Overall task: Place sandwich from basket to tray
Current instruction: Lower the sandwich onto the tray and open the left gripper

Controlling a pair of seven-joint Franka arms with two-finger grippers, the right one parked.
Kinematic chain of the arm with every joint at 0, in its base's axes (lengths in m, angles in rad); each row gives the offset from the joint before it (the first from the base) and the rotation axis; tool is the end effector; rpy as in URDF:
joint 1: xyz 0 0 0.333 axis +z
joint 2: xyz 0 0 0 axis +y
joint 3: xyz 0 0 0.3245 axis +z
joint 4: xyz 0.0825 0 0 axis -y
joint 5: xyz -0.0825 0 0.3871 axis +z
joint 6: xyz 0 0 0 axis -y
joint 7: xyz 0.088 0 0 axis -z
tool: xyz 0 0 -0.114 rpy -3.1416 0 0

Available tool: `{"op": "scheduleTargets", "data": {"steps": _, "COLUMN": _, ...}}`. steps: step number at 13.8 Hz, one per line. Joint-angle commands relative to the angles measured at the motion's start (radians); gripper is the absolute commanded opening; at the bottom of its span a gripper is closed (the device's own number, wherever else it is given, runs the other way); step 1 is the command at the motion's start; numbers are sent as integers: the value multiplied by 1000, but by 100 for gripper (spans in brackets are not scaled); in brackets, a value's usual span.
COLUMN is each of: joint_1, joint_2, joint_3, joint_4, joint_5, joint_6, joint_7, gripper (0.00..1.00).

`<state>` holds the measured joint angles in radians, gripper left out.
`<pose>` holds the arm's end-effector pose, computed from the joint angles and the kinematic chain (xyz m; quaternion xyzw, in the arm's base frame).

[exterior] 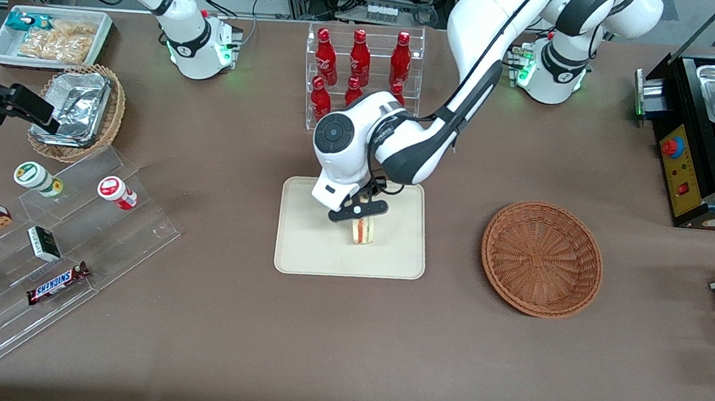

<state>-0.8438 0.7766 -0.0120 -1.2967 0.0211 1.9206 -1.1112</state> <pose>0.4845 -0.5526 0.2665 -0.9893 -0.1240 0.0378 0.0664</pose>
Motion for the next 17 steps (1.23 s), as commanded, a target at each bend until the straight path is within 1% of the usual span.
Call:
{"op": "scheduleTargets", "data": {"steps": 1, "joint_1": -6, "joint_2": 62, "joint_3": 6, "joint_4": 75, "joint_5": -1, "joint_6": -23, "joint_7": -35, "gripper": 8}}
{"op": "scheduleTargets", "data": {"steps": 6, "joint_1": -6, "joint_2": 101, "joint_3": 6, "joint_4": 96, "joint_5": -4, "joint_6": 15, "joint_7": -29, "gripper": 11}}
{"op": "scheduleTargets", "data": {"steps": 7, "joint_1": -6, "joint_2": 101, "joint_3": 6, "joint_4": 96, "joint_5": -4, "joint_6": 15, "joint_7": -27, "gripper": 20}}
{"op": "scheduleTargets", "data": {"steps": 8, "joint_1": -6, "joint_2": 99, "joint_3": 6, "joint_4": 96, "joint_5": -4, "joint_6": 17, "joint_7": -25, "gripper": 68}}
{"op": "scheduleTargets", "data": {"steps": 9, "joint_1": -6, "joint_2": 96, "joint_3": 6, "joint_4": 94, "joint_5": -4, "joint_6": 17, "joint_7": -25, "gripper": 100}}
{"op": "scheduleTargets", "data": {"steps": 14, "joint_1": -8, "joint_2": 30, "joint_3": 7, "joint_4": 89, "joint_5": 8, "joint_6": -18, "joint_7": -25, "gripper": 100}}
{"op": "scheduleTargets", "data": {"steps": 17, "joint_1": 14, "joint_2": -31, "joint_3": 12, "joint_4": 88, "joint_5": 7, "joint_6": -89, "joint_7": -24, "gripper": 100}}
